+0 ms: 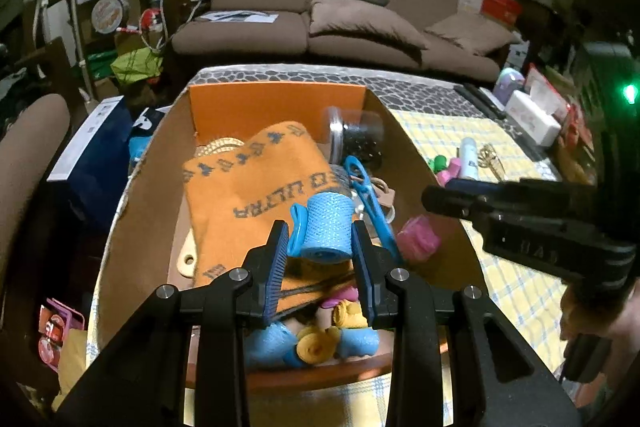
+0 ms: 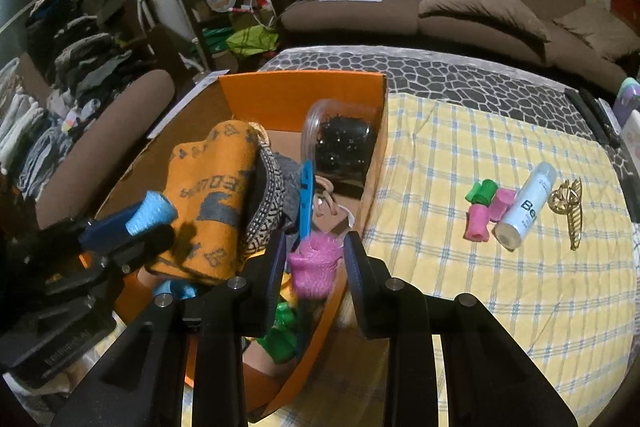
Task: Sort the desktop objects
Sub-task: 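Lower the blue roller into the box and open the left gripper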
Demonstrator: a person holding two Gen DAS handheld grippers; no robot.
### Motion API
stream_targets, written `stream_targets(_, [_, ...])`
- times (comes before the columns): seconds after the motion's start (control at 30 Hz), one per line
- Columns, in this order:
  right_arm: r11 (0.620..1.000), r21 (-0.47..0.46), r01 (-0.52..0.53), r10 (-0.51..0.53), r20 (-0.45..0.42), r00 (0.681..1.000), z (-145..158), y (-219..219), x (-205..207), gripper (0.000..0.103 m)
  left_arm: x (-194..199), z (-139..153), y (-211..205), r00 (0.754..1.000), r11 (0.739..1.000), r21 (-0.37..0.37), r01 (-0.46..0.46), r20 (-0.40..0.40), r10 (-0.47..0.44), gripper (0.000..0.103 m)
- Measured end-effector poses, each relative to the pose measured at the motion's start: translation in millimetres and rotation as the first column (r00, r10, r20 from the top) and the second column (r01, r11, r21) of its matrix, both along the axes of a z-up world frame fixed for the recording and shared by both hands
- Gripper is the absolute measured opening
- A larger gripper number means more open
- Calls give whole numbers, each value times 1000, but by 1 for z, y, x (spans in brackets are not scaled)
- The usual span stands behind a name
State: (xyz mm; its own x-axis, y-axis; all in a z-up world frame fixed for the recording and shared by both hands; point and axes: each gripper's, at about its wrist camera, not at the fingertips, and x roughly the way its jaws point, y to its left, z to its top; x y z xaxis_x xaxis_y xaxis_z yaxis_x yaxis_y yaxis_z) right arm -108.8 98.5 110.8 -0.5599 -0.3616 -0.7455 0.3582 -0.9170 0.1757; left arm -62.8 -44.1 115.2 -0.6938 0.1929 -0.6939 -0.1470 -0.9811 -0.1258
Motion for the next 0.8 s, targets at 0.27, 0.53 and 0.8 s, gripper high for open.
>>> stream_targets(0.27, [999, -29, -37, 37, -7, 999, 9, -1, 4, 26, 11, -2, 19, 996, 996, -7, 89, 15, -89, 29])
stream_targets(0.53, [999, -32, -23, 23, -3, 1000, 11, 10, 5, 27, 12, -8, 27, 993, 993, -18, 116, 37, -116, 31])
stream_targets(0.8, [999, -26, -36, 36, -1, 999, 11, 8, 7, 29, 10, -5, 24, 995, 995, -11, 100, 24, -100, 41])
